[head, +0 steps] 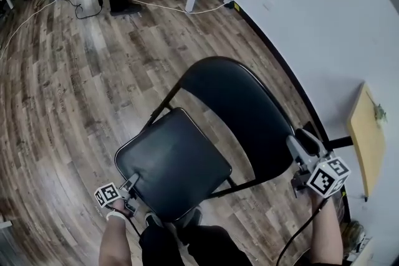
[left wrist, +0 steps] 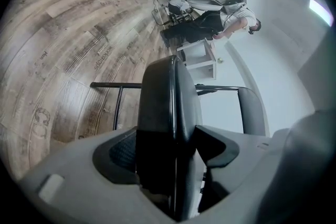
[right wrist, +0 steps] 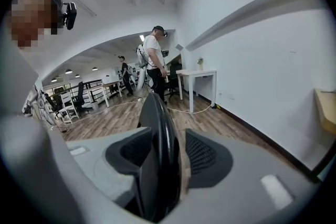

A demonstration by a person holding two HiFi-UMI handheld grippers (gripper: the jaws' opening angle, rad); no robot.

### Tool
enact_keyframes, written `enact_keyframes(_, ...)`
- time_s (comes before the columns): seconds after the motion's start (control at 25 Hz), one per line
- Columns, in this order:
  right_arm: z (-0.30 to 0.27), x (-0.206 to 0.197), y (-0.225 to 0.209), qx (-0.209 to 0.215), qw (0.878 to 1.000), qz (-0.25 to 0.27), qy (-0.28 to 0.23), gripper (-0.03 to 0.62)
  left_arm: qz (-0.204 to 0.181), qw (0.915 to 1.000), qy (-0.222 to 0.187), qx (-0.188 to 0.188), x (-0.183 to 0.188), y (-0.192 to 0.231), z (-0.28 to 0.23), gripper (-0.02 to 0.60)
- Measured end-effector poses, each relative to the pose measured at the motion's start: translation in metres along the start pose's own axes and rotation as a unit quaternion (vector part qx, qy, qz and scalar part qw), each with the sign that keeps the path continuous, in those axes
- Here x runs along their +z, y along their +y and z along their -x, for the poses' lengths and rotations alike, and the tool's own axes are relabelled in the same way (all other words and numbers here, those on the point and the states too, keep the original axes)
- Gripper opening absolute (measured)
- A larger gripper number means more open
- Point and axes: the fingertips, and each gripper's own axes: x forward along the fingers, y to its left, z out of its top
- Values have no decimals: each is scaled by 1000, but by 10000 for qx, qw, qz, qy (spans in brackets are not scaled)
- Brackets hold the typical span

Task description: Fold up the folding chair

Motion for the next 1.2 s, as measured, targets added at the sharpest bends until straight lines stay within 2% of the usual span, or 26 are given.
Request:
enact_keyframes(0.04, -3, -4, -1, 14, 9999, 134, 108, 228, -3, 10000, 11, -9, -1, -1, 0, 342)
enact_keyframes(0.08, -7, -10, -1, 82, 9993, 255, 249, 233, -8, 10000, 23, -16, -1, -2, 1, 342)
enact_keyframes(0.2, -16, -24, 2, 303, 9979, 266, 499, 219, 0, 10000, 30, 6, 0, -5, -1, 342)
enact_keyframes(0.32, -16, -17, 1, 246, 9991, -12, 345, 204, 3, 10000, -8, 44, -2, -14, 2, 342)
enact_keyframes(0.56, -1, 9, 11, 277, 9995, 58, 150, 190, -23, 9997, -119, 210, -6, -50, 6, 339)
enact_keyframes(0.88, 20, 50, 16, 229, 9995, 218, 5, 184, -38, 9991, -294, 318, -2, -139, 2, 341)
enact_keyframes(1.12, 37, 76, 12, 120, 9991, 391, -119, 181, -114, 9965, -457, 693, -5, -209, -6, 342)
enact_keyframes(1.2, 42, 84, 10, 139, 9989, 409, -172, 181, -110, 9961, -493, 718, -4, -231, -11, 342)
